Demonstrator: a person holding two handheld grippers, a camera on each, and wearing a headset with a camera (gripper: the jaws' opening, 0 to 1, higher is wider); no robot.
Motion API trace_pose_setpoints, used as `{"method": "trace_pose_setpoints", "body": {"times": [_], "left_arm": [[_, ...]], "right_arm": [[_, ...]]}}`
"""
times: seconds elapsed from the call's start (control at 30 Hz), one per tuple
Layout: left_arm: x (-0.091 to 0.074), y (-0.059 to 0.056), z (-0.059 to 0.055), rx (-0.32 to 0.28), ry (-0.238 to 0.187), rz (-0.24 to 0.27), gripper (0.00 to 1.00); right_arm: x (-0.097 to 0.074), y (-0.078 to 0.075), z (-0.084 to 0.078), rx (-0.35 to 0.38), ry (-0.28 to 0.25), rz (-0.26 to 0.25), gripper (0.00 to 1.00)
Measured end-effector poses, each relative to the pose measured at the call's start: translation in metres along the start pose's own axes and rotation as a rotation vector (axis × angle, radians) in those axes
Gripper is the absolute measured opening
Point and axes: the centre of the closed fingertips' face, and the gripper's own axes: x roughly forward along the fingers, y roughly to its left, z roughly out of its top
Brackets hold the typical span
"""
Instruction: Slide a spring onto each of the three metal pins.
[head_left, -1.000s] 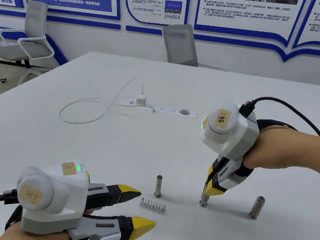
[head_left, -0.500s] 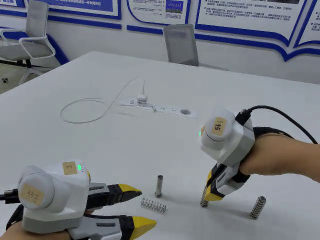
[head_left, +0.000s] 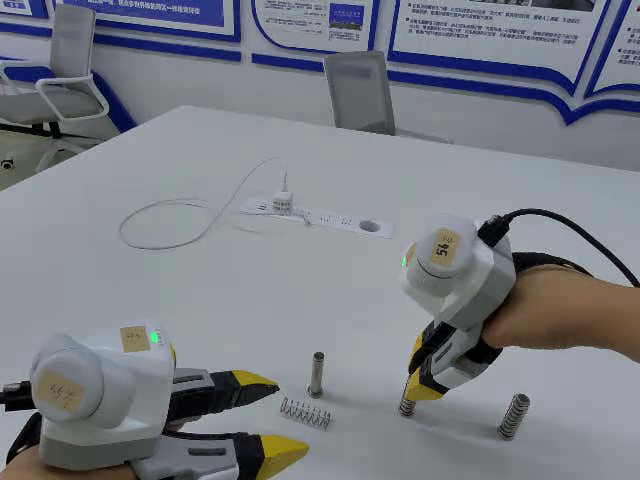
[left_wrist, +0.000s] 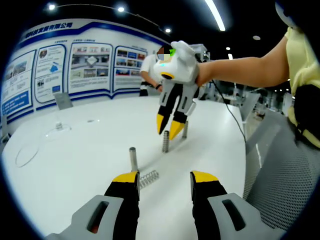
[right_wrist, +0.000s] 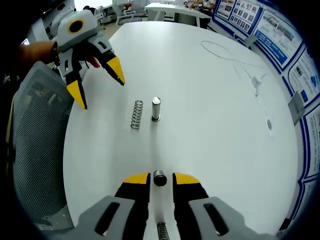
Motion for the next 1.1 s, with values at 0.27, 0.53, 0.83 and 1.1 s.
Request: {"method": "trace_pose_setpoints", "body": {"times": [0.27, 0.53, 0.83, 1.1], "left_arm": [[-0.001, 0.001, 0.0, 0.002, 0.003, 0.002, 0.42], [-0.004, 0.001, -0.001, 0.002, 0.004, 0.008, 0.41], [-0.006, 0.001, -0.001, 0.002, 0.004, 0.013, 0.41], [-0.007, 0.003, -0.003, -0.001, 0.004, 0.017, 0.41]], "right_arm": [[-0.003, 0.007, 0.018, -0.018, -0.04, 0.002, 0.19], [0.004, 0.017, 0.034, -0.029, -0.071, 0.02, 0.19], [0.022, 0.031, 0.052, -0.016, -0.111, 0.048, 0.18], [0.035, 0.036, 0.062, 0.01, -0.136, 0.053, 0.16]]}}
